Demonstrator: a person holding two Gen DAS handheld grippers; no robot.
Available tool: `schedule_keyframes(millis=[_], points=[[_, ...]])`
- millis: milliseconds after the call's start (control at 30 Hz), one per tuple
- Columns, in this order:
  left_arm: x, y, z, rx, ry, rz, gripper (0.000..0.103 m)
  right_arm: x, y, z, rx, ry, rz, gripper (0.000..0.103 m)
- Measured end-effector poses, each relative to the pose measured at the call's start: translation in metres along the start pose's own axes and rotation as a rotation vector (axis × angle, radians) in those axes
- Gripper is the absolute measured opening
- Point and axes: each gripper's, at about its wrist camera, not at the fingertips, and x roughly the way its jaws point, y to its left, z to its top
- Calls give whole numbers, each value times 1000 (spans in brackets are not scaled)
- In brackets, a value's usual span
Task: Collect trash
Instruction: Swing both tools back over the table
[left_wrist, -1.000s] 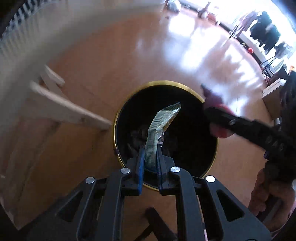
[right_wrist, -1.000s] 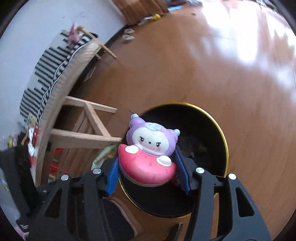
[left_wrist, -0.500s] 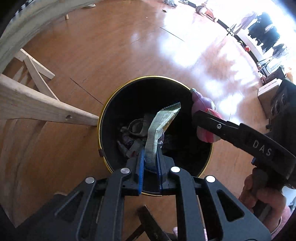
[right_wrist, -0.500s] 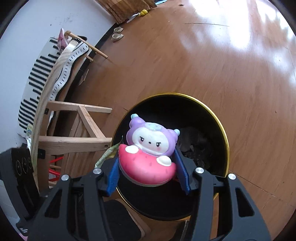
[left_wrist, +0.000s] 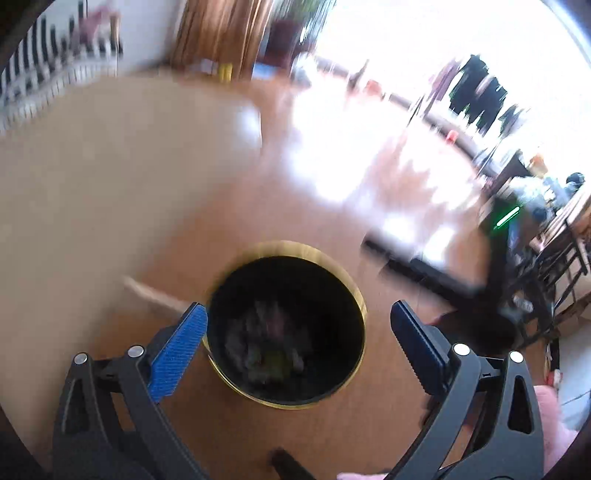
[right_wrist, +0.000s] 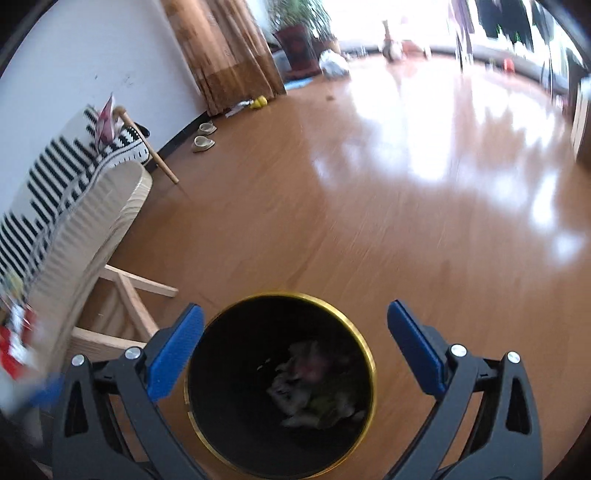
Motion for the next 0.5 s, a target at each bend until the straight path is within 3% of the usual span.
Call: schedule_keyframes(millis=[133,233,400,500], points=[[-76,54,17,-17,-77,136,97,2,43,-4,-83,-25,11,96],[-133,127,5,-125,-161,343,97,3,101,-12,-204,-14,76,96],[-214,276,-49,-419,-217,674,97,-19,230,-14,-424,-52,287,96],[-237,348,-81,-543,-199,777,97,-36,307,-19,-524,-76,413,96]])
